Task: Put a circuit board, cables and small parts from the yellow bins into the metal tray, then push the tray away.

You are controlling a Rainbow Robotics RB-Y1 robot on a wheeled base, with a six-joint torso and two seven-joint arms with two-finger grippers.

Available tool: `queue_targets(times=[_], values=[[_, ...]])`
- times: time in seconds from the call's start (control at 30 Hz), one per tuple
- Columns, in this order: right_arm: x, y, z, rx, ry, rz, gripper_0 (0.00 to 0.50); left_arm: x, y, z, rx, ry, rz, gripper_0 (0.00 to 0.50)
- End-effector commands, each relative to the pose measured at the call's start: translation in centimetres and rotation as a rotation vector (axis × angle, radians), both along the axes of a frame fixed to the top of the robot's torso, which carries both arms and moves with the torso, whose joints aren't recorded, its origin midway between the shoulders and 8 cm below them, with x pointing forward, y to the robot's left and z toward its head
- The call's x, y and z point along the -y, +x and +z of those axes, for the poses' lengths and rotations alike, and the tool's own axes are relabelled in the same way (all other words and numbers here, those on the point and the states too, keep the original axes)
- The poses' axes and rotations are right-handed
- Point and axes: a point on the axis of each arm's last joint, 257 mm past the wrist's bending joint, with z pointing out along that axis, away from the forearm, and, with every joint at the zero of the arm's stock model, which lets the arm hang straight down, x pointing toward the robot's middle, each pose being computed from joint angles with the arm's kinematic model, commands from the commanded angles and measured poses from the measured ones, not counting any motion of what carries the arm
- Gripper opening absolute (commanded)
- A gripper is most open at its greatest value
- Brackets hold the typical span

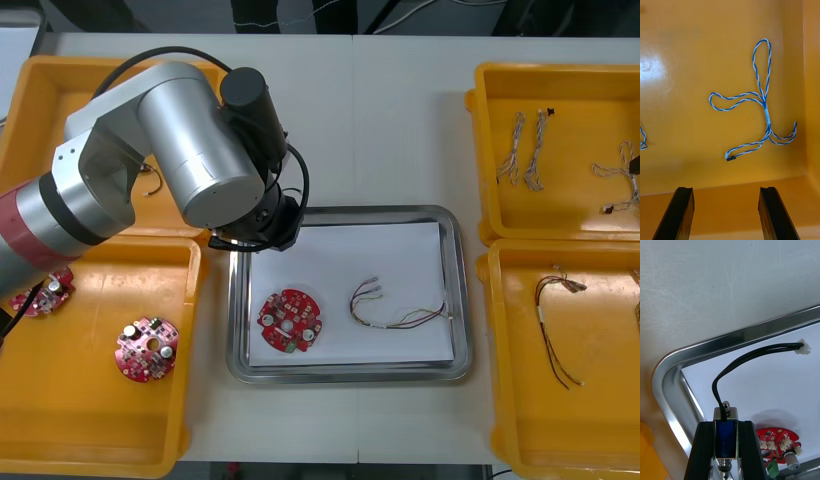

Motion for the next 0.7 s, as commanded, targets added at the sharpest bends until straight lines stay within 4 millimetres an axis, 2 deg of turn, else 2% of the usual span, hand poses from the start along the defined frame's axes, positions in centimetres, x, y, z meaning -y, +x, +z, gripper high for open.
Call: queue_targets(times=[0.03,0.4,0.7], values=[[0.3,1.5,1.7,0.039,-0.034,0.008,0.5,2.6,0.7,0.6,0.043,-0.022,-0.002,0.0],[0.1,2.4,-1.9,0.03,0.001,-0.028,0.5,2.5,0.5,-1.9,0.034,0.014,-0.001,0.0],[-0.4,3.2,-3.7,0.038,0.018,-0.044,0.5,2.2,1.3,-3.5,0.036,0.004,0.016,0.0]])
